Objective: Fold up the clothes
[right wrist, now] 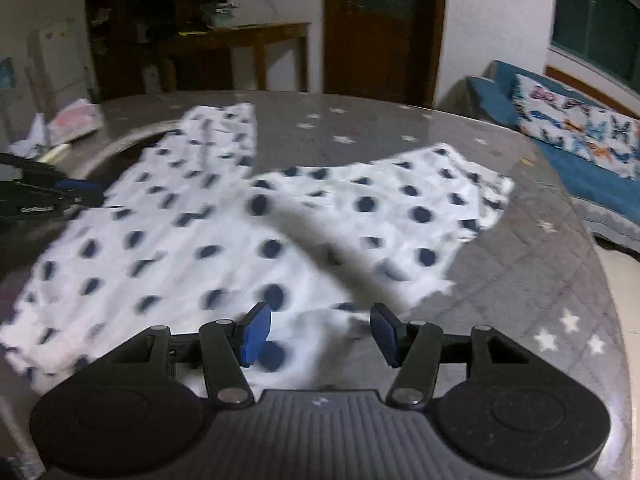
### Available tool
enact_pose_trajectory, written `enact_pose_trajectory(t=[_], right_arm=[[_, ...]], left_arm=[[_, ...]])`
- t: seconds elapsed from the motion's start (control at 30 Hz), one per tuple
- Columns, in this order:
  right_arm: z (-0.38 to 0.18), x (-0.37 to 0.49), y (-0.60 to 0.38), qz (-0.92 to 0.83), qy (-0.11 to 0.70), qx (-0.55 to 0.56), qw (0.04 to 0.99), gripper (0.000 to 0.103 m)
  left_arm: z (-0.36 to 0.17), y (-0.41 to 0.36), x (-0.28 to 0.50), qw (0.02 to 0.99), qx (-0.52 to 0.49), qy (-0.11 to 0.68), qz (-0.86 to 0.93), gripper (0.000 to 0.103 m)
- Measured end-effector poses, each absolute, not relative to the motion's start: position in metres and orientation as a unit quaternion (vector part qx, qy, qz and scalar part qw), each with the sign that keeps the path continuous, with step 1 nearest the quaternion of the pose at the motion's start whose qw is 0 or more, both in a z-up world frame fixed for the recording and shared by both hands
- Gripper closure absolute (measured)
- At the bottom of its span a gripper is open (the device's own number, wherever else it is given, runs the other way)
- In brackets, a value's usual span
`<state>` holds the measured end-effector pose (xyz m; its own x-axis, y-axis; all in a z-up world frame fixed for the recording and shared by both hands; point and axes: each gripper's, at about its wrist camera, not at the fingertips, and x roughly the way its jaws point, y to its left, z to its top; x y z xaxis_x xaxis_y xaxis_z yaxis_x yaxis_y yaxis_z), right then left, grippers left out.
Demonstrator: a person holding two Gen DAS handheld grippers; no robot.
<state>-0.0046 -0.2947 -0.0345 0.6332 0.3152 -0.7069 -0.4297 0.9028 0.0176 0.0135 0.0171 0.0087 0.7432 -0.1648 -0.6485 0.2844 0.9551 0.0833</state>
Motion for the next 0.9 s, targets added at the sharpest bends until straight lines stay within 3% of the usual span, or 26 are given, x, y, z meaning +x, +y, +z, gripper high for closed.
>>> enact_pose_trajectory(t=[0.47, 0.9], right_arm=[[-0.049, -0.049, -0.268, 0.244, 0.389, -0.116, 0.881, 0.045], [-0.046, -0.077, -0.262, 0.266, 0.41, -0.108, 0.866, 0.038]], left_arm=[[-0.006, -0.031, -0.048, 0.898, 0.108, 0.349, -0.243, 0.088], [0.002, 0.002, -0.067, 0.884, 0.105, 0.367, -0.268, 0.089]])
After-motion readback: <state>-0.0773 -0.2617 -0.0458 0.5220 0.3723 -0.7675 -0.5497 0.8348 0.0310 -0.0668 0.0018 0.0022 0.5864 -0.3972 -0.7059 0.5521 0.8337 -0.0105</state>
